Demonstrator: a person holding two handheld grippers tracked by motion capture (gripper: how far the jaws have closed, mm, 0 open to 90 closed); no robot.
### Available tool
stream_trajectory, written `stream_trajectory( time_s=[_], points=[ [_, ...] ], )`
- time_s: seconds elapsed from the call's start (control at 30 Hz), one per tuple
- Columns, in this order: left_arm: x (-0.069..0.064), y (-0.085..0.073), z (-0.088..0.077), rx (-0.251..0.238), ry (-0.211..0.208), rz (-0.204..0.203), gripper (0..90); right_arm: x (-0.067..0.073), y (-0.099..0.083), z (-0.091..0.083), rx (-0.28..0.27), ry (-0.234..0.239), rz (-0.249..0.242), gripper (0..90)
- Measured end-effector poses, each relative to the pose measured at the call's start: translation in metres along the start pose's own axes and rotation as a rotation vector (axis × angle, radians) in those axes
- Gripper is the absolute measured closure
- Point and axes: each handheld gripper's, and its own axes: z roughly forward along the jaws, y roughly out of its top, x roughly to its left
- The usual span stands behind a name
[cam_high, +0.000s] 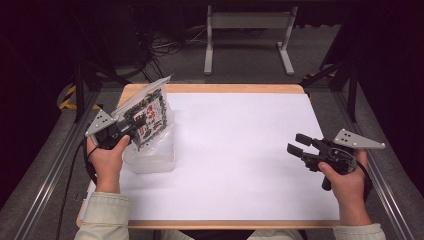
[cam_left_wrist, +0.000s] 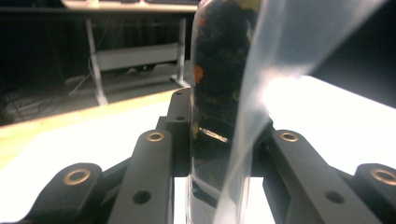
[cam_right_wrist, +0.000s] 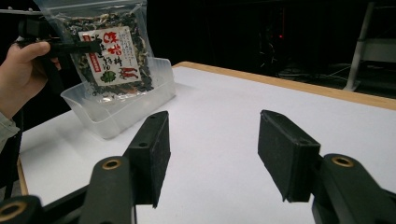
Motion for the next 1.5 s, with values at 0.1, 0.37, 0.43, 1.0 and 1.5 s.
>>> stream_trajectory(
  time_s=[0.1,0.37,0.43,1.0,1.5],
  points=[
    [0.001,-0.002,-0.001,0.009,0.0,-0.006,71.2,0.0,0.0,0.002,-0.001,0.003,0.001,44.9],
    [0.006,-0.009,-0.003,0.031,-0.007,-0.028,71.1,0.0,0.001,0.008,0.004,0.017,0.0,44.7],
    [0.006,-0.01,-0.003,0.035,-0.008,-0.03,71.0,0.0,0.001,0.01,0.004,0.019,-0.001,44.7],
    [0.011,-0.014,-0.004,0.026,-0.01,-0.056,71.2,-0.001,-0.001,0.014,0.011,0.024,0.01,44.1],
    [0.0,0.003,-0.023,-0.069,0.129,-0.055,18.2,-0.002,0.001,0.022,0.011,0.043,0.007,43.2]
  ],
)
